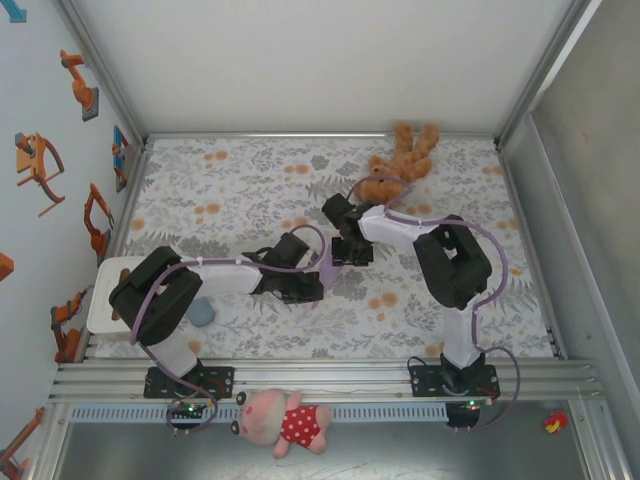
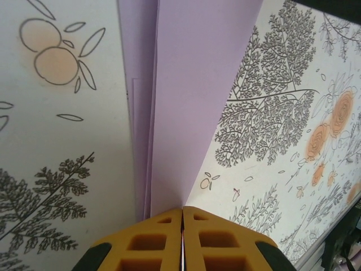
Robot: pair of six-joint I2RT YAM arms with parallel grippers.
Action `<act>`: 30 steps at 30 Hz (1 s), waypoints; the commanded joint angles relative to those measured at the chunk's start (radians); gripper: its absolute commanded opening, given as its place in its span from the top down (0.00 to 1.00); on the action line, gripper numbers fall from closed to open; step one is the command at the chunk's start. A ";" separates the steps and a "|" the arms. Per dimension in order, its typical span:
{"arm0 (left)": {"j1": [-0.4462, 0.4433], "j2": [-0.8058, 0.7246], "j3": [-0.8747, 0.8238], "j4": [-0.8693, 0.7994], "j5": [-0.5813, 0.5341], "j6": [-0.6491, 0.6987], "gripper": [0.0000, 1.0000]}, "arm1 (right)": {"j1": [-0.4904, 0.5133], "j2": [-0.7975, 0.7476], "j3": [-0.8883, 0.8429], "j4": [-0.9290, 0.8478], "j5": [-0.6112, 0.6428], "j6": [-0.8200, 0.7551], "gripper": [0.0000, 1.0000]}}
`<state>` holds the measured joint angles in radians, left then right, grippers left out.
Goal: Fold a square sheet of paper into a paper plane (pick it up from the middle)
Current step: Fold the wing for the fifth time at the center of the table.
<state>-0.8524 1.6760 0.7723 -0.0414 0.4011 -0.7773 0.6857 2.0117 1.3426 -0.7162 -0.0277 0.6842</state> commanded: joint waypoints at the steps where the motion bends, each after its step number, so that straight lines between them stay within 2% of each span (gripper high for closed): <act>1: -0.008 -0.041 -0.027 -0.045 -0.003 -0.008 0.91 | 0.022 0.201 -0.070 0.111 -0.034 0.012 0.57; 18: -0.033 -0.066 -0.027 -0.042 -0.001 0.004 0.87 | 0.024 0.228 -0.056 0.101 -0.037 0.023 0.54; 30: -0.037 -0.042 -0.032 -0.044 -0.018 0.000 0.89 | 0.023 0.243 -0.048 0.092 -0.035 0.023 0.54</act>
<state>-0.8841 1.6302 0.7502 -0.0647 0.3981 -0.7769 0.6899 2.0411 1.3834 -0.7628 -0.0227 0.6918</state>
